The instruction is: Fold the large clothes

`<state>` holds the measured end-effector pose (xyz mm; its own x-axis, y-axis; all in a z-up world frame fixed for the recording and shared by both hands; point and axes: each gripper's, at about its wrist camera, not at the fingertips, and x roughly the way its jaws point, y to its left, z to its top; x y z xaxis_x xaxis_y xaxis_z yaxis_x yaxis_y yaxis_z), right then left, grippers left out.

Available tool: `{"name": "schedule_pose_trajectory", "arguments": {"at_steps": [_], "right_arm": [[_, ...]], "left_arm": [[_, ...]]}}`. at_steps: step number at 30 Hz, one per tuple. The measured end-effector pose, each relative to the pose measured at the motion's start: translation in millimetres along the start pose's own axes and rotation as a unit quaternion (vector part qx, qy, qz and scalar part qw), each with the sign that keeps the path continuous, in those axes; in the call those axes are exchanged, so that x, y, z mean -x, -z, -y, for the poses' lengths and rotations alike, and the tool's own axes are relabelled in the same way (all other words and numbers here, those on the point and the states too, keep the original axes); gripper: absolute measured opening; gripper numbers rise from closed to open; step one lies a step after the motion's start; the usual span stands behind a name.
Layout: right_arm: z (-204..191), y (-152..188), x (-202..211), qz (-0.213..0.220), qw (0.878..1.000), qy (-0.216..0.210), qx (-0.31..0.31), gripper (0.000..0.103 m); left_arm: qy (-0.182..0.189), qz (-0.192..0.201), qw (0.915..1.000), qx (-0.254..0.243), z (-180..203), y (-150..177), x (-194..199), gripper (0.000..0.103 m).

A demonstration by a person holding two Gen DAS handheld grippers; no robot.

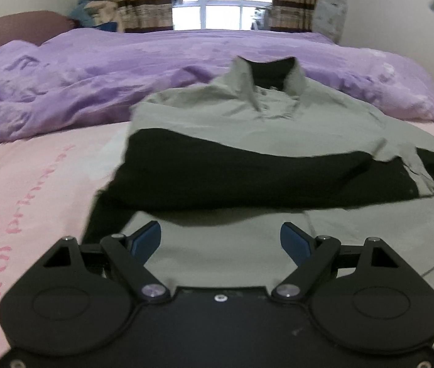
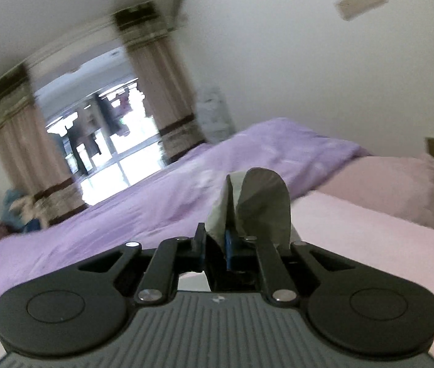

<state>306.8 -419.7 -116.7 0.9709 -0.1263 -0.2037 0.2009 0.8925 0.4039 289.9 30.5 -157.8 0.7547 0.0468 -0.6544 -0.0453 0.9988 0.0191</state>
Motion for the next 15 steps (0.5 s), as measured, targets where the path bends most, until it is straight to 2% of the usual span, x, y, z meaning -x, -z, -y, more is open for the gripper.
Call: {"name": "schedule_pose_trajectory", "arguments": {"at_steps": [3,6,9,15], "right_arm": [[-42,10,4,-0.002,0.999,-0.013,0.04,0.012],[-87,28,5,-0.013,0.996,-0.032,0.077,0.012],[-125,50,2,-0.036,0.994,-0.048,0.088,0.011],[-184,80,4,-0.055,0.99,-0.084,0.095,0.01]], "left_arm": [[-0.028,0.008,0.9994,0.019,-18,0,5,0.086],[-0.028,0.002,0.9995,0.015,-34,0,5,0.086],[-0.031,-0.001,0.9995,0.004,-46,2,6,0.086],[-0.03,-0.008,0.9995,0.006,-72,5,4,0.086]]}}
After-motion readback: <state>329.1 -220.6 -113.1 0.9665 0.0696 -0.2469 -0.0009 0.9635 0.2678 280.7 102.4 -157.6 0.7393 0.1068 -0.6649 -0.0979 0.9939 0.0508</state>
